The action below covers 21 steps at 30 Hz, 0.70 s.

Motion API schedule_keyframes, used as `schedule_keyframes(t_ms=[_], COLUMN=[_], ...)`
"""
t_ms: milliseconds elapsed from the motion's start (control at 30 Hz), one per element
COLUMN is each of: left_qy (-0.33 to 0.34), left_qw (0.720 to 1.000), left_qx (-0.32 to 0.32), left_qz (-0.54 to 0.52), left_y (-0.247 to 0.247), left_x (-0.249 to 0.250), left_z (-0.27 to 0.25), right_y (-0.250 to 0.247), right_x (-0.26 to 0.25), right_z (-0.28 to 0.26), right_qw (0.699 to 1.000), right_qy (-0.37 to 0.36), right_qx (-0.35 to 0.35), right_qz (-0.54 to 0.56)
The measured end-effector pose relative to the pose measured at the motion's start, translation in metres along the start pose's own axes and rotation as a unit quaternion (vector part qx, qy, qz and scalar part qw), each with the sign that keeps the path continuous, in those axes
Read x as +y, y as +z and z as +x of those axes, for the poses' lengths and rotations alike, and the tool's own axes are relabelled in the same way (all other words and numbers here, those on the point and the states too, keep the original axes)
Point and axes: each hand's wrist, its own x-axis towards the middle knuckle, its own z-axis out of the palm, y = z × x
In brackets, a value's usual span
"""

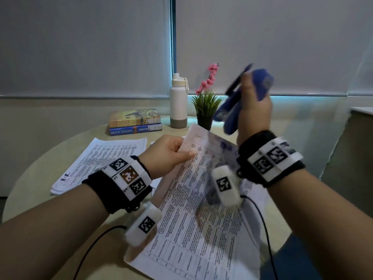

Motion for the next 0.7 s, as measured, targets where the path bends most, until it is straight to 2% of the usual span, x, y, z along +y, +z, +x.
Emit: schedule_keyframes(t_ms=[67,100,200,267,300,333,367,433,467,533,567,633,667,700], left_qy=[-0.011,-0.013,-0.036,-0.053,-0.062,-0.070,-0.077,-0.083,-0.085,-0.086,-0.084,-0.078,-0.074,-0.071], left_qw=[1.000,1.000,0.998,0.996,0.994,0.992,0.991,0.989,0.989,0.988,0.987,0.987,0.988,0.988], left_qx=[0.014,0.021,0.048,0.072,0.084,0.095,0.104,0.116,0.120,0.128,0.132,0.136,0.134,0.132], left_qz=[-0.007,-0.004,-0.014,-0.026,-0.032,-0.036,-0.037,-0.033,-0.031,-0.027,-0.024,-0.027,-0.030,-0.032], left_y=[-0.007,-0.011,-0.026,-0.036,-0.040,-0.044,-0.048,-0.055,-0.058,-0.062,-0.063,-0.064,-0.063,-0.064], left_x=[-0.005,-0.009,-0.020,-0.028,-0.032,-0.035,-0.039,-0.045,-0.046,-0.047,-0.048,-0.046,-0.044,-0.043], left_z=[-0.001,-0.002,-0.003,-0.003,-0.003,-0.004,-0.005,-0.006,-0.007,-0.009,-0.008,-0.008,-0.009,-0.009], right_y=[-0.021,-0.033,-0.071,-0.094,-0.103,-0.111,-0.120,-0.131,-0.133,-0.137,-0.138,-0.142,-0.141,-0.143], right_x=[-0.006,-0.009,-0.004,0.005,0.011,0.016,0.024,0.035,0.041,0.054,0.061,0.074,0.076,0.080], right_z=[0.025,0.036,0.061,0.069,0.071,0.073,0.078,0.084,0.084,0.088,0.090,0.092,0.091,0.091], right_qw=[0.997,0.997,0.992,0.969,0.953,0.926,0.882,0.743,0.680,0.589,0.559,0.518,0.501,0.496], right_qy=[0.014,0.025,0.121,0.221,0.250,0.257,0.251,0.205,0.195,0.179,0.174,0.175,0.176,0.172], right_qx=[0.069,0.075,0.000,-0.069,-0.094,-0.112,-0.133,-0.186,-0.209,-0.243,-0.253,-0.262,-0.267,-0.267], right_qz=[0.033,0.026,-0.032,-0.085,-0.147,-0.252,-0.375,-0.610,-0.676,-0.750,-0.771,-0.795,-0.805,-0.808])
